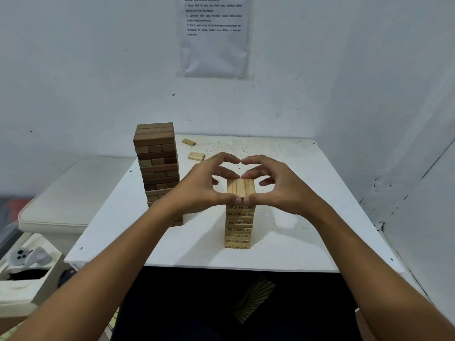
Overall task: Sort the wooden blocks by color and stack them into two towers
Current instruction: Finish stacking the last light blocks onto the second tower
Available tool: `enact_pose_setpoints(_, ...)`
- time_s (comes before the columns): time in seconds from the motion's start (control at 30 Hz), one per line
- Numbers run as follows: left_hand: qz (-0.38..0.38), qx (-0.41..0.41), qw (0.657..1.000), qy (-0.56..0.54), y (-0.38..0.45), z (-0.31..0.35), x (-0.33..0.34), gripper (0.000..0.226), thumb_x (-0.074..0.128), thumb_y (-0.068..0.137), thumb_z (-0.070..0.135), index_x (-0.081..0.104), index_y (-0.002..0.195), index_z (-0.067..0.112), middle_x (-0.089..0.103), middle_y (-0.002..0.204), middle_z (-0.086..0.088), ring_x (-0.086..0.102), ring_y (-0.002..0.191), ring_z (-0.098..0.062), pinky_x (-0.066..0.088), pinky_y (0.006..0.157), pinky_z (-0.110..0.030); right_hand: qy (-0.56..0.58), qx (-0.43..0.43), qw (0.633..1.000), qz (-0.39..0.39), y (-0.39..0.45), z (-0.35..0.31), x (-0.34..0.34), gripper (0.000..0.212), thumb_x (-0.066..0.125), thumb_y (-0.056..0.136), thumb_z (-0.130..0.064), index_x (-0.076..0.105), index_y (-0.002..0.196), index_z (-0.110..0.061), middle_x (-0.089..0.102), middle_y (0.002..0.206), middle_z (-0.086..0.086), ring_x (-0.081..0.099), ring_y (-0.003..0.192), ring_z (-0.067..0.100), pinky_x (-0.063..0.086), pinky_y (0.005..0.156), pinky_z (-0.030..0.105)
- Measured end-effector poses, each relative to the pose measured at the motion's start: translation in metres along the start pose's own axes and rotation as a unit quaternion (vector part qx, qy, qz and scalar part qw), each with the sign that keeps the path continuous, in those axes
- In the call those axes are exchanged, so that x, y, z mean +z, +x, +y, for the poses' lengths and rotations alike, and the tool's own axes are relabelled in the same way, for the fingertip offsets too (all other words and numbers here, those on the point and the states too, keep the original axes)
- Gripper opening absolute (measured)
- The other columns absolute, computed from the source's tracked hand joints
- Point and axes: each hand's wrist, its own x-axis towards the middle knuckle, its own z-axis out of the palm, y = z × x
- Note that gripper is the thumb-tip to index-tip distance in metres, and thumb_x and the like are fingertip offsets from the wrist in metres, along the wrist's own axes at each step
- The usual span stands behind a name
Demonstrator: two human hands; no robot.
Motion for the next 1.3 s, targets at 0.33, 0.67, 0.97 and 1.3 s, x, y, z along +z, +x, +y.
enact_pose_setpoints(0.33,0.0,0.004,1.0,-0.007,-0.003,-0.001,-0.001,0.077,0.089,0.061,0.035,0.045,0.125,0.039,0.062,0.118,0.014,0.056,0.112,0.003,0.047,0.088,-0.021,-0.006,-0.005,1.0,-0.022,-0.001,-0.002,-0.002,0.075,0.086,0.07,-0.017,0.047,0.13,-0.04,0.065,0.117,-0.011,0.056,0.112,0.0,0.047,0.093,0.026)
enact_pose_setpoints(0.67,0.006,-0.014,1.0,-0.022,-0.008,-0.01,0.002,0.08,0.087,0.061,0.039,0.043,0.128,0.038,0.065,0.118,0.011,0.057,0.113,-0.001,0.048,0.09,-0.024,-0.014,0.0,1.0,-0.024,-0.004,0.004,-0.001,0.079,0.086,0.071,-0.021,0.041,0.131,-0.046,0.064,0.115,-0.019,0.055,0.11,-0.004,0.046,0.09,0.021)
enact_pose_setpoints(0.97,0.006,-0.018,1.0,-0.025,-0.007,-0.008,0.002,0.079,0.082,0.059,0.045,0.045,0.128,0.038,0.065,0.119,0.011,0.057,0.114,-0.001,0.05,0.092,-0.027,-0.008,0.001,1.0,-0.017,-0.004,0.004,0.001,0.077,0.085,0.072,-0.021,0.043,0.133,-0.041,0.063,0.111,-0.022,0.055,0.109,-0.005,0.046,0.088,0.019)
enact_pose_setpoints(1.3,0.027,0.013,1.0,-0.007,-0.012,0.01,-0.006,0.072,0.079,0.064,0.048,0.049,0.127,0.035,0.061,0.122,0.014,0.056,0.112,0.002,0.052,0.091,-0.029,0.006,-0.004,1.0,0.004,-0.005,-0.005,-0.008,0.066,0.078,0.071,-0.043,0.049,0.13,-0.041,0.062,0.117,-0.017,0.058,0.107,0.0,0.05,0.089,0.023)
